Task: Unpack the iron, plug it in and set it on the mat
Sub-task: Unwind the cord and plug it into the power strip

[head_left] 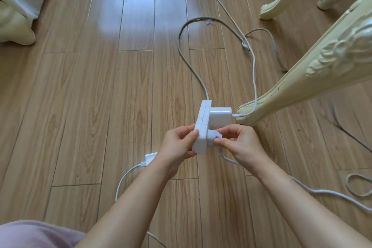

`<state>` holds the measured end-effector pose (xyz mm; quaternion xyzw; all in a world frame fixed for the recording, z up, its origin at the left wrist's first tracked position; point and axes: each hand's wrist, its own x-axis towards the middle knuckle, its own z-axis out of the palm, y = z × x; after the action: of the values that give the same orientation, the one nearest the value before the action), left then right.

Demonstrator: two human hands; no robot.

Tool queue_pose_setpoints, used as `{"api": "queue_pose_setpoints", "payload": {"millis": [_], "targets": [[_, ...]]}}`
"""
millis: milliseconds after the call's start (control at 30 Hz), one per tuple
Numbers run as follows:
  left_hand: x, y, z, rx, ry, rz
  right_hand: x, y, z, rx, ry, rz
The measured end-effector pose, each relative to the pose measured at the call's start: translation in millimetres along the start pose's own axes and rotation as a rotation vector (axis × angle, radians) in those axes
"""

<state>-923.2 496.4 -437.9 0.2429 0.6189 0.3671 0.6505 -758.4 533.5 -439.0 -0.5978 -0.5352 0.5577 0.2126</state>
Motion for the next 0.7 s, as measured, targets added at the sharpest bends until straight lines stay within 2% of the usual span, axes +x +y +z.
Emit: {"api": "queue_pose_setpoints", "payload": {"millis": [133,200,267,333,500,700], "targets": [[0,-10,-4,-0.052,-0.032,-0.098,-1,4,10,-0.089,0.014,0.032],[2,-17,-6,0.015,-0.042,-0.14,2,6,20,-0.367,0.051,0.029],[8,-23,-14,0.46,0.004,-0.073,3,4,30,-0.773,0.014,0.007],[6,-24,-17,0.831,0.067,-0.026,3,5,42,-0.99,-0.048,-0.027],[4,-25,-17,0.881,0.051,-0.007,9,16,64,-1.101,-0.105,-0.025],[2,-17,-13,0.895,0.036,0.028,13,21,78,-1.085,-0.127,-0.029]]}}
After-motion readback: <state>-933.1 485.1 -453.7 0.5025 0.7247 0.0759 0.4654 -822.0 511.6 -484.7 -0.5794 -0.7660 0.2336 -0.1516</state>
